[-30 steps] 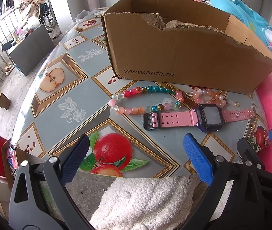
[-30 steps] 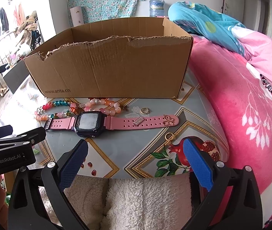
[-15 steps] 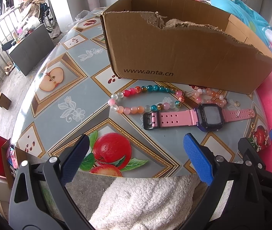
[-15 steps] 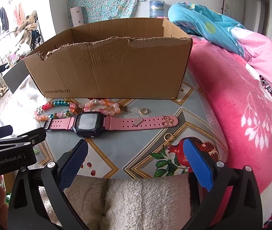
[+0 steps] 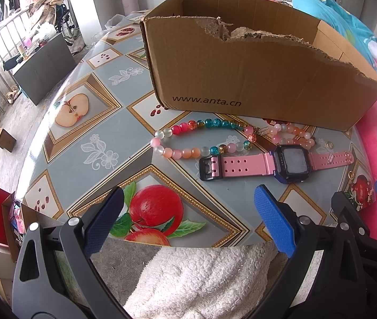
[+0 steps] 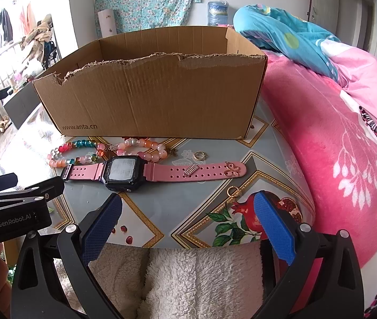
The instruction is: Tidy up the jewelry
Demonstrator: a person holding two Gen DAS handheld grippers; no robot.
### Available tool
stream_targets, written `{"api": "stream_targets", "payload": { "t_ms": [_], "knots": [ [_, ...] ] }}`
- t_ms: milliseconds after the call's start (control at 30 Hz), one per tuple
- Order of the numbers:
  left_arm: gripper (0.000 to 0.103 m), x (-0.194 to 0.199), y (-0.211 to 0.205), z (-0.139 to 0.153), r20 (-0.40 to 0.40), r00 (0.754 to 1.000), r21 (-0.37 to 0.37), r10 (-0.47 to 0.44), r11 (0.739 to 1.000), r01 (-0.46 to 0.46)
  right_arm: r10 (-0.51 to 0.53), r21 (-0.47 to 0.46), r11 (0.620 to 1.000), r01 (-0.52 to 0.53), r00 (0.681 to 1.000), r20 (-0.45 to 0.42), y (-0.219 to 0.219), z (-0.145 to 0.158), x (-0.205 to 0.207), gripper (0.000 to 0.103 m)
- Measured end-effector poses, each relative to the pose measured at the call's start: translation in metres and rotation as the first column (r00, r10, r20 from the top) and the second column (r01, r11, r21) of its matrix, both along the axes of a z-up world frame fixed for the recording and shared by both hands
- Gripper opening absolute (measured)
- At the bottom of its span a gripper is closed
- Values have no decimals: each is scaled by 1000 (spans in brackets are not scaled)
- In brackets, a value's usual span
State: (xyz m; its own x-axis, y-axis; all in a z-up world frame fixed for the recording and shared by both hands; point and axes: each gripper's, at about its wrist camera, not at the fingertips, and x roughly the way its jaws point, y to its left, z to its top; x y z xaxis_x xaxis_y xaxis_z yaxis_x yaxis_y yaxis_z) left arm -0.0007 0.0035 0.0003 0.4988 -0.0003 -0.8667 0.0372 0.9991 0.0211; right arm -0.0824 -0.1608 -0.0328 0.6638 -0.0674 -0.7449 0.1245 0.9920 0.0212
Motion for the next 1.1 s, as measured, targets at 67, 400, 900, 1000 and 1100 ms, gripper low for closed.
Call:
{"api": "stream_targets", "payload": {
  "t_ms": [67,400,900,1000,1100],
  "knots": [
    [95,0,0,0,1,1000,1,0,1000,0,1,-1,1000,-1,1000,0,0,1,0,97],
    [95,0,1,0,1,1000,0,0,1000,0,3,-4,1000,-3,1000,2,-1,2,1,97],
    [95,8,18,-13,2,1000,15,-2,1000,2,15,5,1000,-15,998,64,-1,7,-3,97],
    [95,13,22,-18,7,1000,31,-23,999,22,5,-4,1000,-5,998,61,-4,3,-2,97],
    [95,16,25,-21,17,999,41,-48,998,47,-2,-9,1000,3,998,57,-9,0,0,97]
  ]
}}
